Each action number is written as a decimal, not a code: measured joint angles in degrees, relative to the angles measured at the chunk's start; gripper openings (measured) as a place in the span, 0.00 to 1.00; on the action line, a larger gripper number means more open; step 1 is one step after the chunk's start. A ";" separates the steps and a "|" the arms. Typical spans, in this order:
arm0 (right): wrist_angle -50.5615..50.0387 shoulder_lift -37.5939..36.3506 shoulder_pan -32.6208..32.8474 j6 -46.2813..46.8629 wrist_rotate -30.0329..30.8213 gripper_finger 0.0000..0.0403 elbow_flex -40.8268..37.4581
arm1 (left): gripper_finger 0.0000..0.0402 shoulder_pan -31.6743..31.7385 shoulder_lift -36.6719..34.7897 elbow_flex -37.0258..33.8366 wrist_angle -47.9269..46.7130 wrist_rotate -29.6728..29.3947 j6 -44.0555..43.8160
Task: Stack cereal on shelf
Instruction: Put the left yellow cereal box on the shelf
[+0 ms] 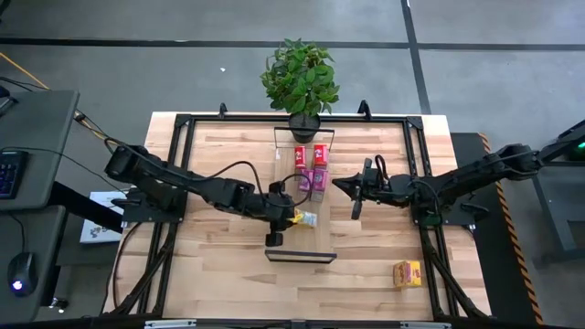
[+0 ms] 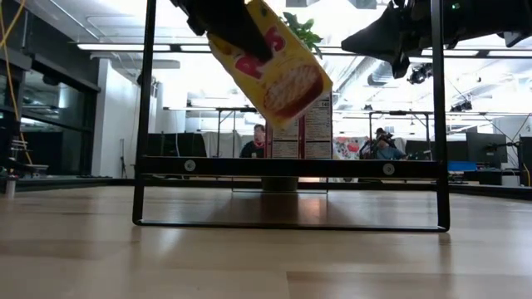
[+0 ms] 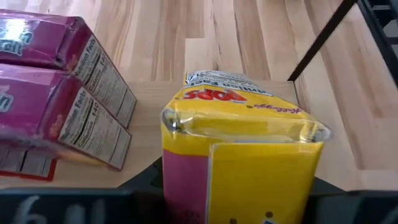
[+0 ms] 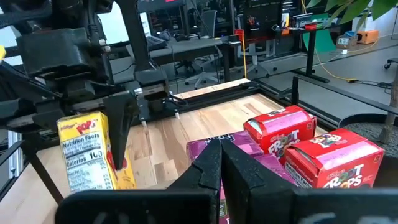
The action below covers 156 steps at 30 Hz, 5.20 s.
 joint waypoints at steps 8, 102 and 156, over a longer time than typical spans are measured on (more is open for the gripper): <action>-0.07 0.00 0.00 0.00 0.00 0.00 0.00 | 0.32 0.44 4.04 -0.05 -0.08 0.02 1.85; -4.07 0.24 0.00 0.57 -0.04 0.00 0.07 | 0.61 4.73 -44.43 -45.64 24.03 -5.27 -12.20; -5.05 0.24 -0.02 1.51 2.98 0.00 0.07 | 0.94 3.20 -30.35 -59.72 57.61 2.41 -3.05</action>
